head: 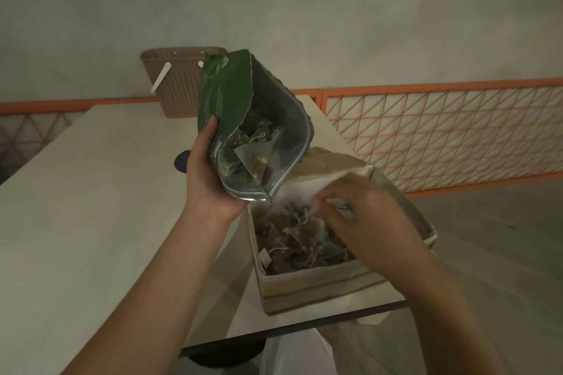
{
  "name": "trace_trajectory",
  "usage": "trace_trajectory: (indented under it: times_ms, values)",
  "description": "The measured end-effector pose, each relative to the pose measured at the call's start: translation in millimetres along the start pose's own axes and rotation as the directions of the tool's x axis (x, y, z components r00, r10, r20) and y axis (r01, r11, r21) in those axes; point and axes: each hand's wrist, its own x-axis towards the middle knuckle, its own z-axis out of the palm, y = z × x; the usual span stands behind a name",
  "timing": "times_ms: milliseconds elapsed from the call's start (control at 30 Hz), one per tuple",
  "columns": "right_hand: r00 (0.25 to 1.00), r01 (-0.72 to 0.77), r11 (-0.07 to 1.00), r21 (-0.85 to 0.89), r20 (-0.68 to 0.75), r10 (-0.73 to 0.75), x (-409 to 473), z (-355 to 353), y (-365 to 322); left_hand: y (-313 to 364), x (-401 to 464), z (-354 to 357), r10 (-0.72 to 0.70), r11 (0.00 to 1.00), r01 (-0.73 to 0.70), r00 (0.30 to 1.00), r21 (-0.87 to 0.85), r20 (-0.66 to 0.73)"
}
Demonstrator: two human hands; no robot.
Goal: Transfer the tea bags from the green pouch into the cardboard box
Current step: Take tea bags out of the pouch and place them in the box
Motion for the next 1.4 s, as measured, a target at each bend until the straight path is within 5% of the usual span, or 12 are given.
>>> trace_trajectory:
  times_ms: [100,167,333,433,600,800,967,1100,1300,1400]
  values:
    - [0.956,0.109,0.984,0.142,-0.285,-0.065,12,-8,-36,-1,0,0,-0.023,1.000,0.023,1.000,-0.017,-0.015]
    - [0.933,0.181,0.981,0.074,-0.329,-0.148,25,-7,-57,-2,-1,1,-0.026,1.000,0.026,0.999,-0.007,-0.029]
    - [0.973,0.191,0.929,-0.315,-0.065,-0.222,59,6,-86,0,-2,-3,0.009,1.000,-0.008,0.998,0.024,-0.064]
    - [0.962,0.264,0.884,-0.385,0.041,-0.269,63,10,-88,2,0,-5,0.024,0.999,-0.022,0.997,0.025,-0.077]
    - [0.955,0.268,0.911,-0.314,-0.036,-0.294,62,14,-74,5,3,-6,0.018,1.000,-0.017,0.997,0.019,-0.081]
    - [0.967,0.241,0.957,0.164,-0.120,-0.223,44,-13,-61,3,8,-6,-0.005,0.999,0.004,1.000,-0.041,-0.024]
    - [0.975,0.123,0.908,0.401,-0.218,-0.036,18,-32,-40,6,11,-14,-0.025,0.996,0.026,1.000,-0.083,0.018]
    - [0.993,-0.062,0.941,0.333,-0.074,0.091,6,-16,-16,8,11,-17,-0.008,0.998,0.010,1.000,-0.069,0.027]
    - [0.993,-0.057,0.997,-0.056,0.099,0.063,3,8,-7,9,6,-14,-0.004,0.998,0.006,1.000,-0.068,0.024]
    - [0.991,0.001,0.998,0.064,-0.136,0.008,10,-1,-26,11,4,-15,-0.013,0.998,0.014,1.000,-0.067,0.010]
